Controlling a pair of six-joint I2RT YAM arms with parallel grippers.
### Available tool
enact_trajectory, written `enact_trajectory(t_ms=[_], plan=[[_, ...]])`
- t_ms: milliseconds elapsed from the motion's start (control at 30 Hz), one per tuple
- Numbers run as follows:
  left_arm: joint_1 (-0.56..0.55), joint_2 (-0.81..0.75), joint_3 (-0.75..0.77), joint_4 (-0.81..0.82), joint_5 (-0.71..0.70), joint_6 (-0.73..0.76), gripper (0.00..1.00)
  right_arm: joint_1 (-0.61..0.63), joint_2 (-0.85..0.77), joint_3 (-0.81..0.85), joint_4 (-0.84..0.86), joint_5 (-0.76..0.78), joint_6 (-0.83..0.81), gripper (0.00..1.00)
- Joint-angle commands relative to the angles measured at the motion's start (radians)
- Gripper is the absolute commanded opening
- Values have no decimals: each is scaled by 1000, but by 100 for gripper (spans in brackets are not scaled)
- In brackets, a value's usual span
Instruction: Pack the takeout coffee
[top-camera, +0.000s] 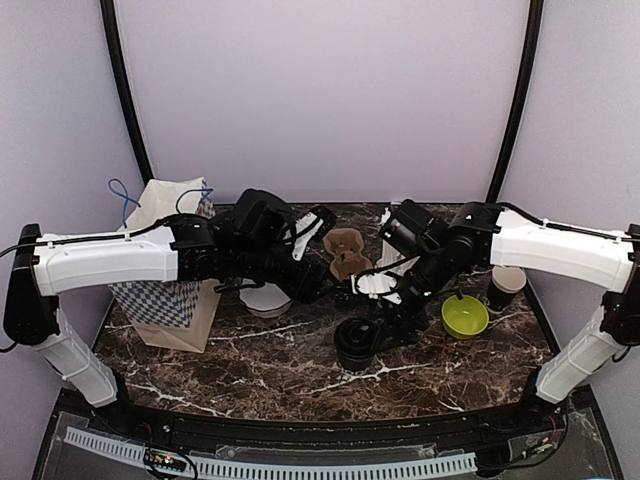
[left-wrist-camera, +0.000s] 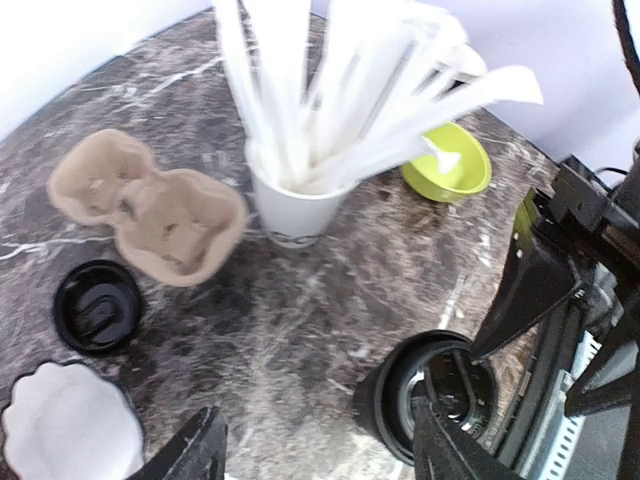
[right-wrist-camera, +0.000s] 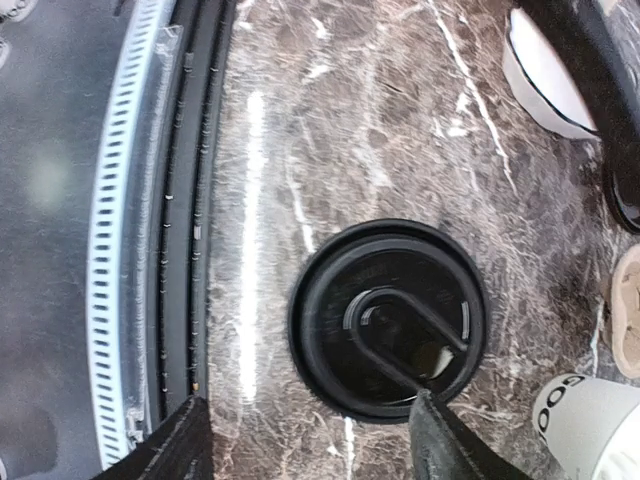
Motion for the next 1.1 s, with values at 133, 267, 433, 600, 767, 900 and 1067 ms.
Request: enact_trajectory(t_ms=[133,267,433,600,767,900,1067], plan=[[2,-125,-45,-51,-327,-128,75,35,100,69,65,155,30,84],[18,-162,-84,-52,-364,-158,75,50,132,84,59,170,30,84],[31,-190,-117,-34,-349,-165,75,63,158,86,58,185,34,84],[38,-198,-136,-25,-339,-166,75,70,176,95,51,180,37,81],[42,-200,-142,-23,-335,-163,75,72,172,109,38,182,36,67],[54,-208,-141,-25,-331,-159,75,72,124,108,-1,169,6,61],[75,-213,-132,-29,-334,-145,75,66,-38,19,-60,131,-69,61]])
